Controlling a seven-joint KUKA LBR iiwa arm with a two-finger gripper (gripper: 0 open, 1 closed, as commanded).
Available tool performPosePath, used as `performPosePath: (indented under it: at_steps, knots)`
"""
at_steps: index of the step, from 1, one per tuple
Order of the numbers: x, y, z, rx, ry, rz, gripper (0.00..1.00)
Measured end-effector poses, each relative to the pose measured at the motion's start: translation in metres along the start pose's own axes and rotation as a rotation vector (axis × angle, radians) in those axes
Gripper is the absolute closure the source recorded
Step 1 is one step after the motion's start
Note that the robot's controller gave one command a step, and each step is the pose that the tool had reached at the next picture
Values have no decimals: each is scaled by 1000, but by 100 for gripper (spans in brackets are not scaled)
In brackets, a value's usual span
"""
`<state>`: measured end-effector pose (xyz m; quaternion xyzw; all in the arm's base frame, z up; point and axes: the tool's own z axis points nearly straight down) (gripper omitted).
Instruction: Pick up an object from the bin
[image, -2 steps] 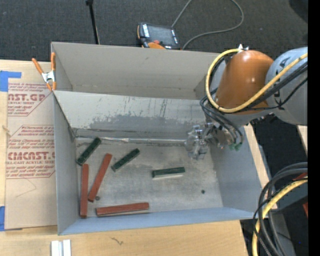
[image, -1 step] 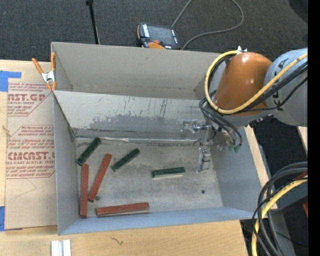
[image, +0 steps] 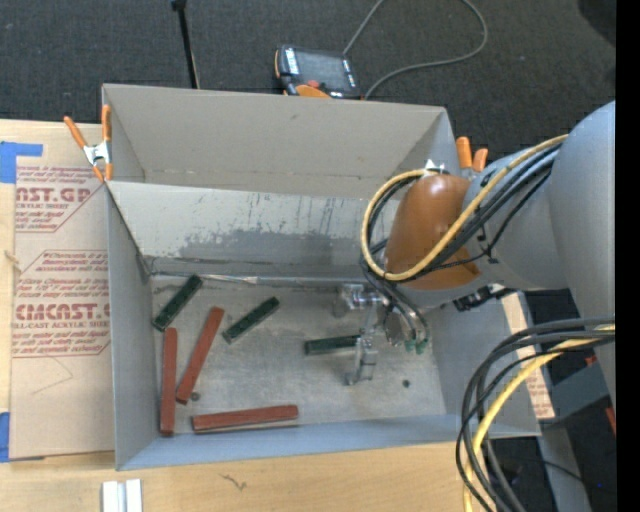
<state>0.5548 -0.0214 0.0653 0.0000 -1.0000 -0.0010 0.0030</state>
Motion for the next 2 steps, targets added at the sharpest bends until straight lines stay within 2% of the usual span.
performPosePath:
  at_steps: [1, 2]
  knots:
    - [-2, -1, -5, 1, -7, -1, 100]
    - [-4, -37, -165, 4, -17, -20, 100]
